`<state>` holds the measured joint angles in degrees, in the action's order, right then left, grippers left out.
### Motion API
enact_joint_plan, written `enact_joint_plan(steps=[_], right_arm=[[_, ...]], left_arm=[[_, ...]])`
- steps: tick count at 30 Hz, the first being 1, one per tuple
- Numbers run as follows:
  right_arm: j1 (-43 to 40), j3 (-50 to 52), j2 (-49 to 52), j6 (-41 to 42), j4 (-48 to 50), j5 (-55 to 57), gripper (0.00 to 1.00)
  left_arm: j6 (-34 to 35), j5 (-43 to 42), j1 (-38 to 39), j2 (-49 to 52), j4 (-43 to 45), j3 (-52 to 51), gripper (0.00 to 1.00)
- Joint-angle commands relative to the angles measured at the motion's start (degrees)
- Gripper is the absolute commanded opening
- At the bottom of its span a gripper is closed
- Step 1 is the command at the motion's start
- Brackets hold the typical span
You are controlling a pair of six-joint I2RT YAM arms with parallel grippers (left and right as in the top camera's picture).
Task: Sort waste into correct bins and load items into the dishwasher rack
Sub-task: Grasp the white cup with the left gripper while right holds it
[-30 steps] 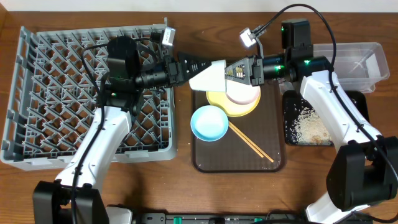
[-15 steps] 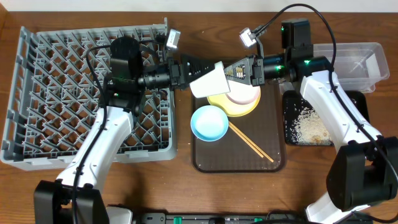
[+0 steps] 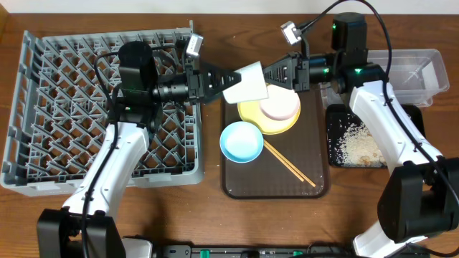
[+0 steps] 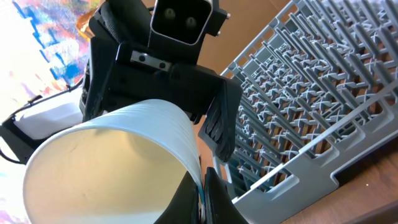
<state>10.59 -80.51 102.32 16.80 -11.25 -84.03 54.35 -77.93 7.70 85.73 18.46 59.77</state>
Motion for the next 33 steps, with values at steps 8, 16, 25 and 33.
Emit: enact_joint_plan(steps=[8,16,25,33], right_arm=[[1.29,-0.09,-0.15,1.84,0.28,-0.59,0.01],[2.21,-0.09,-0.09,1.84,0.11,1.46,0.01],[2.47,-0.09,-0.09,1.81,-0.04,1.53,0.01],[2.36,-0.09,-0.09,1.81,-0.09,3.85,0.01]], left_arm=[[3.45,-2.23,0.52,-0.13,0.37,0.48,1.00],[7.52,-2.43,1.95,-0.13,4.22,0.48,0.98],[11.50,-2.43,3.43,-0.13,8.02,0.48,0.83],[12.66,-2.43,3.43,-0.13,8.02,0.48,0.78]])
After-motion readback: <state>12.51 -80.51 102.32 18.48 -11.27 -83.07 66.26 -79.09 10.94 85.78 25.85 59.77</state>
